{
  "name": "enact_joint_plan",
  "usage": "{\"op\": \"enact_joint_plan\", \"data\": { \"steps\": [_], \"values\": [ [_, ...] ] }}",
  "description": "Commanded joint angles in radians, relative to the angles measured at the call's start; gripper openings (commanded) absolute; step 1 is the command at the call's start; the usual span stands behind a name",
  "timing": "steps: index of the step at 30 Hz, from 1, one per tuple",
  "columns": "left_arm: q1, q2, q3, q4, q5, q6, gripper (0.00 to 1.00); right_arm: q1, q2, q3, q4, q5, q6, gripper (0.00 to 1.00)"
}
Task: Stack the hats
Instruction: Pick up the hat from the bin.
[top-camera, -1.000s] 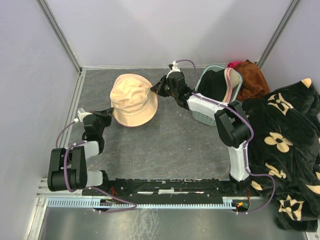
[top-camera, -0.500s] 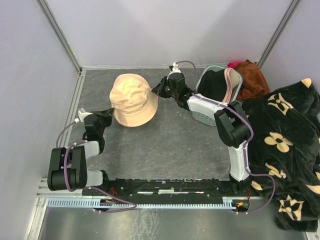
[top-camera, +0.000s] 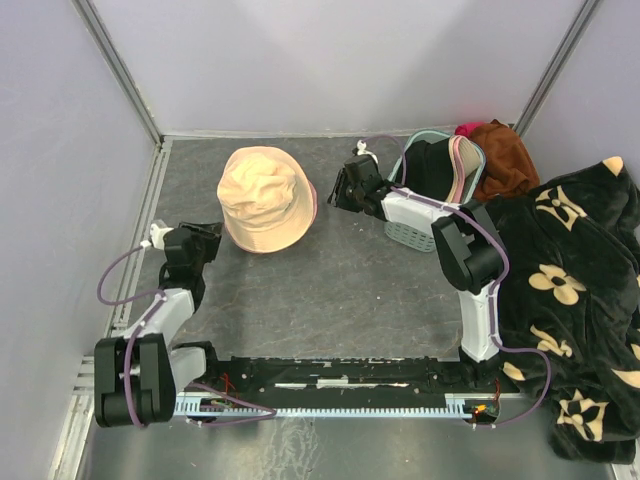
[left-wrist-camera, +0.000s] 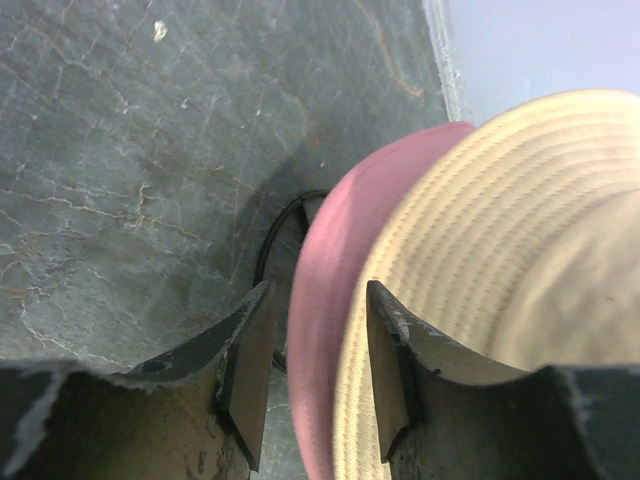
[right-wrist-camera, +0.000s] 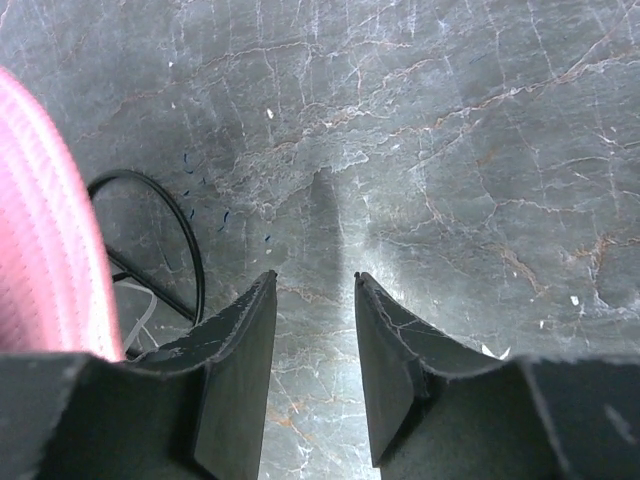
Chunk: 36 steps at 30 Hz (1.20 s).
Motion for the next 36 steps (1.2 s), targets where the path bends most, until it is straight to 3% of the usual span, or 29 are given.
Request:
{"op": "enact_joint_plan", "data": {
  "steps": [1,10,17,22,28,32,36],
  "values": [
    [0.001,-0.117,0.079,-0.108,-0.074,0.095,0.50,0.006,-0.118,0.005,-0.001,0.026,-0.050,0.46],
    [0.001,-0.408,0.218,-0.347,-0.158,0.217,0.57,0.019,-0.309,0.036,-0.064,0.077,-0.160,0.54],
    [-0.096,-0.439,0.417,-0.391,-0.096,0.312,0.56,0.021,-0.525,0.009,-0.130,0.181,-0.237,0.60],
    [-0.359,-0.278,0.638,-0.383,-0.109,0.458,0.56,-0.002,-0.697,-0.039,-0.183,0.282,-0.267,0.66],
    [-0.706,0.041,0.977,-0.463,-0.162,0.677,0.57,-0.095,-0.857,-0.105,-0.261,0.355,-0.278,0.71],
    [-0.819,0.289,1.207,-0.550,-0.083,0.726,0.58,-0.216,-0.929,-0.155,-0.316,0.370,-0.277,0.76],
    [-0.854,0.532,1.415,-0.617,0.008,0.741,0.59,-0.344,-0.965,-0.228,-0.326,0.319,-0.264,0.79]
  ]
}}
